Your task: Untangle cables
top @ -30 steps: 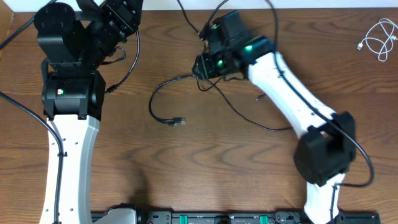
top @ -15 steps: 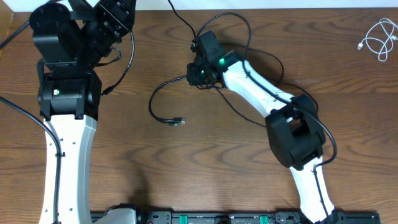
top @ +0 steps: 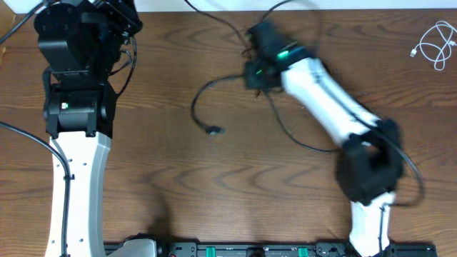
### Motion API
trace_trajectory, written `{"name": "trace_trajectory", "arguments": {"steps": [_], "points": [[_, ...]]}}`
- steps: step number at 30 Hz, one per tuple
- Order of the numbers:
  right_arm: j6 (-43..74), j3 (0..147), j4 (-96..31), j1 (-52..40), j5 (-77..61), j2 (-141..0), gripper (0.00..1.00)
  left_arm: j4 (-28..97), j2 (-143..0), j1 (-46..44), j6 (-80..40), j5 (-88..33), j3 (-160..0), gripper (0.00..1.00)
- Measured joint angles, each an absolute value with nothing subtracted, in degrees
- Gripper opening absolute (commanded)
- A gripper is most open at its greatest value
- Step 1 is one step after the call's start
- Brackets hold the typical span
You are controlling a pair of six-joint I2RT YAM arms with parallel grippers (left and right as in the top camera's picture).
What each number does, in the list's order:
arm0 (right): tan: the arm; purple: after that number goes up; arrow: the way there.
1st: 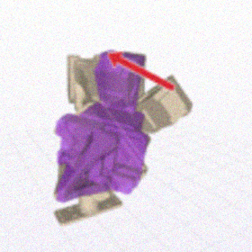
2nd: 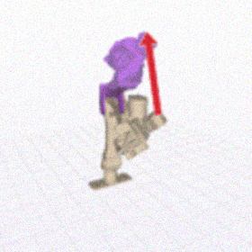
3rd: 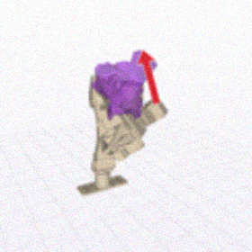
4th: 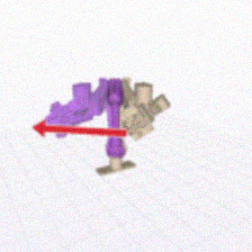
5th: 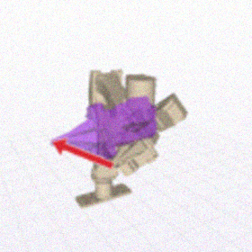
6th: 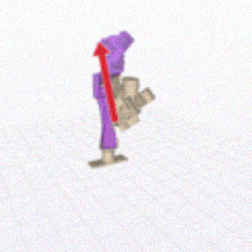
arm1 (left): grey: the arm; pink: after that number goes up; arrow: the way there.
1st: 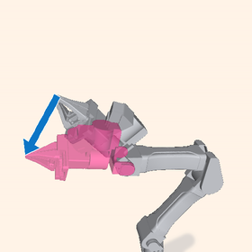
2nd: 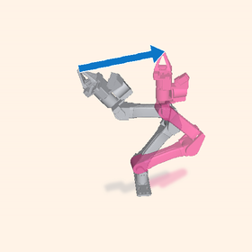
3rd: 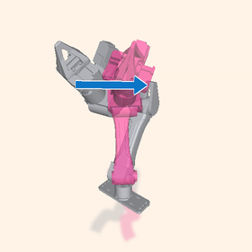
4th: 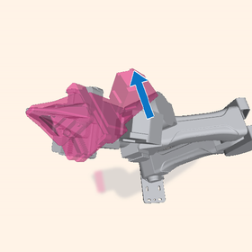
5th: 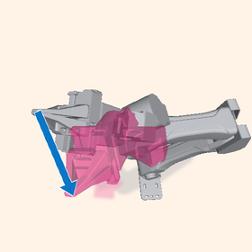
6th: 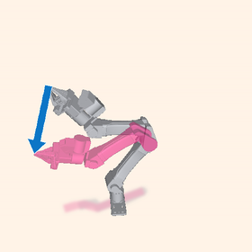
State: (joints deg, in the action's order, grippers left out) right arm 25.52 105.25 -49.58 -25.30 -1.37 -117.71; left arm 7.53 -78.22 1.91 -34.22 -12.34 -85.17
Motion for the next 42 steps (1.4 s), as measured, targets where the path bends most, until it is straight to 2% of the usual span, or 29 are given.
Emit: {"name": "trace_trajectory", "arguments": {"steps": [5, 10, 23, 37, 40, 42], "points": [[24.3, 105.8, -52.5, -16.6, -0.5, -110.7, 0.01, 7.6, -77.8, 4.3, -32.4, -9.0, -85.2, 0.07], [22.3, 105.8, -54.2, -10.4, -3.1, -112.4, 0.01, 7.6, -75.0, 8.5, -31.6, -7.7, -85.8, 0.07], [19.7, 105.8, -54.6, -4.1, -6.0, -121.9, 0.01, 7.0, -62.5, 15.7, -31.5, -7.1, -87.6, 0.07], [15.7, 105.7, -52.8, 1.0, -9.8, -124.5, 0.01, 6.5, -54.9, 16.4, -31.4, -7.2, -93.4, 0.07], [12.5, 105.7, -52.9, 1.3, -11.9, -124.5, 0.17, 6.5, -55.0, 16.4, -31.4, -7.4, -93.7, 0.07], [9.9, 105.7, -52.9, 0.9, -14.0, -124.5, 0.36, 7.2, -55.8, 16.4, -31.4, -7.6, -93.7, 0.07]]}}
